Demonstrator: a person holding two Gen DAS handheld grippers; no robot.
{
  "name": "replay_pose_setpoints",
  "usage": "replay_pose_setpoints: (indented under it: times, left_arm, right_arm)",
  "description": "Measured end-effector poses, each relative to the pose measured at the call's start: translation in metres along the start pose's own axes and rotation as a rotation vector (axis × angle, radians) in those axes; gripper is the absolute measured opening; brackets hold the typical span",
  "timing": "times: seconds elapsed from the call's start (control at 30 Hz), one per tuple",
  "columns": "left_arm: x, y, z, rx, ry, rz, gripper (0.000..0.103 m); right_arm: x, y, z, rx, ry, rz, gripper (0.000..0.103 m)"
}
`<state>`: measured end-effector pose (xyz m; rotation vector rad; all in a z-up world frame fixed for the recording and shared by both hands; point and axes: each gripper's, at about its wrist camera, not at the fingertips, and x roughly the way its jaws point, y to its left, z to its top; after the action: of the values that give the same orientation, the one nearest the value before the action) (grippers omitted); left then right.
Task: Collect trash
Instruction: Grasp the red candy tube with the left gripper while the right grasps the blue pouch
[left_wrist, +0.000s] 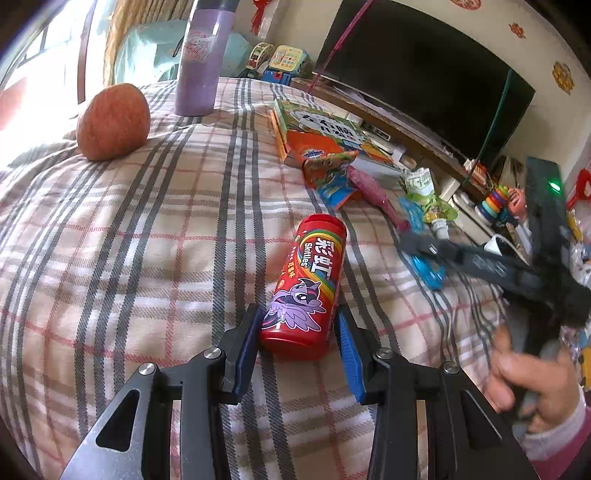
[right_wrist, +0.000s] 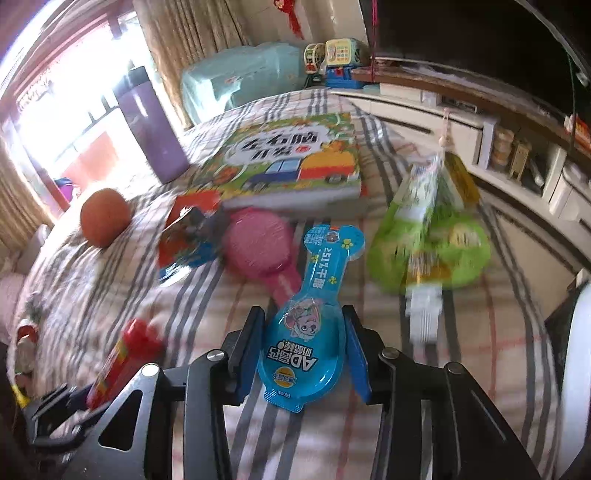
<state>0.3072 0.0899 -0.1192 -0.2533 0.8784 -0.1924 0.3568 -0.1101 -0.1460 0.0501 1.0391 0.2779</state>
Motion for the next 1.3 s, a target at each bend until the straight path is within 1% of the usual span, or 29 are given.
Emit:
replay_pose_setpoints:
  times: [0.13, 0.2, 0.27, 0.4, 0.57, 0.93, 1.0, 1.03, 1.1, 1.2, 1.3]
  left_arm:
    - [-0.005, -0.012, -0.006, 0.034, 0.011, 0.003, 0.038]
    - [-0.009, -0.017, -0.011, 0.021, 0.026, -0.032, 0.037]
    - [-0.011, -0.024, -0.017, 0.008, 0.040, -0.063, 0.037]
    - [-0.018, -0.035, -0.024, 0.004, 0.049, -0.089, 0.037]
    - [-0.024, -0.047, -0.028, 0.010, 0.053, -0.111, 0.037]
    - [-0.036, -0.093, -0.040, 0.081, 0.053, -0.128, 0.036]
    - [-0.037, -0.100, -0.041, 0.093, 0.051, -0.132, 0.035]
    - [-0.037, -0.105, -0.041, 0.104, 0.051, -0.134, 0.035]
    - [-0.034, -0.113, -0.041, 0.120, 0.055, -0.132, 0.035]
    - [-0.027, -0.119, -0.045, 0.137, 0.072, -0.124, 0.035]
    - [-0.017, -0.123, -0.047, 0.149, 0.106, -0.119, 0.035]
  right_arm:
    - [-0.020, -0.003, -0.023, 0.024, 0.010, 0.049, 0.042]
    - [-0.034, -0.005, -0.036, 0.031, 0.010, 0.065, 0.036]
    - [-0.046, -0.007, -0.046, 0.036, 0.003, 0.069, 0.036]
    - [-0.066, -0.012, -0.065, 0.028, -0.004, 0.047, 0.036]
    - [-0.087, -0.024, -0.084, 0.066, -0.015, 0.061, 0.035]
    - [-0.126, -0.053, -0.100, 0.140, -0.089, 0.078, 0.033]
    - [-0.131, -0.059, -0.102, 0.158, -0.098, 0.080, 0.028]
    - [-0.133, -0.062, -0.103, 0.167, -0.101, 0.085, 0.017]
    - [-0.138, -0.069, -0.105, 0.187, -0.109, 0.087, 0.016]
    - [-0.142, -0.077, -0.108, 0.185, -0.114, 0.065, 0.016]
    - [-0.140, -0.082, -0.114, 0.204, -0.099, 0.081, 0.016]
